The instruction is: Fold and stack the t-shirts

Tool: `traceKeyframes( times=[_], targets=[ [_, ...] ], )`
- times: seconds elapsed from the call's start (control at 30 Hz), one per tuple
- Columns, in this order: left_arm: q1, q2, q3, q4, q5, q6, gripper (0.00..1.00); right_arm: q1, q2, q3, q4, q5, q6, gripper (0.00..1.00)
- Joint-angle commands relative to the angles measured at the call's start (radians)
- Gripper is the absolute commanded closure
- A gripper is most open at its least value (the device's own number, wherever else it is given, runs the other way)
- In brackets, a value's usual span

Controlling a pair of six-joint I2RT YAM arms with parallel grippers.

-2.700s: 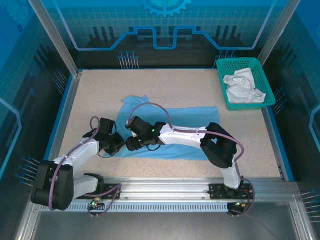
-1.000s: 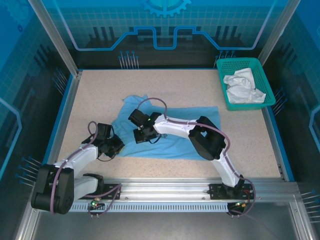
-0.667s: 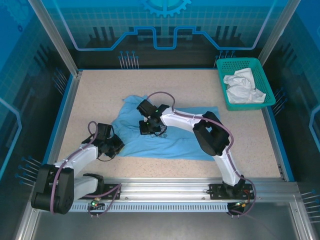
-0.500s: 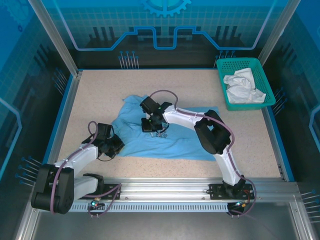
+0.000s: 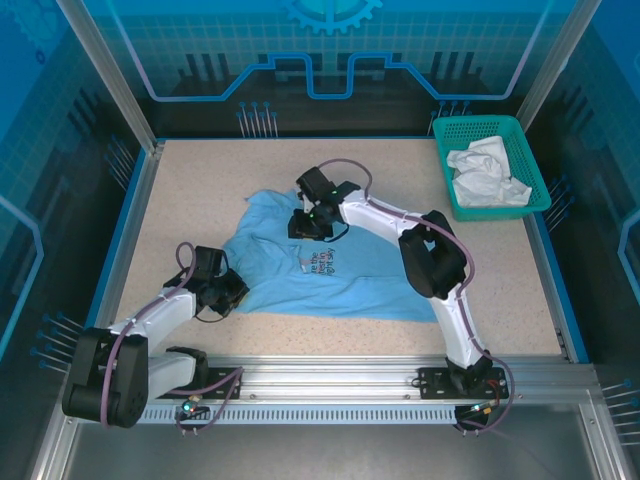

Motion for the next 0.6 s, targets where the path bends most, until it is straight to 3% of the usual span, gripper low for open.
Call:
traceKeyframes(
  times=[0.0,0.13,0.3,0.57],
  targets=[
    [0.011,0.017,-0.010,-0.067,-0.039,0.005,0.89,-0.024,-0.027,-0.012,-0.041,0.011,0.006,0.64],
    [0.011,-0.020,0.068,-0.146,-0.028,0.056,0.82,0.022,-0.126,-0.105,0.045,-0.014,-0.009,0.69],
    [0.010,-0.060,0.239,-0.207,0.010,0.096,0.83,0.100,-0.128,-0.150,0.123,-0.065,0.032,0.81],
    [0.011,0.275,0.376,-0.003,0.159,0.038,0.91,0.123,0.005,-0.114,0.196,-0.117,0.127,0.88]
  ],
)
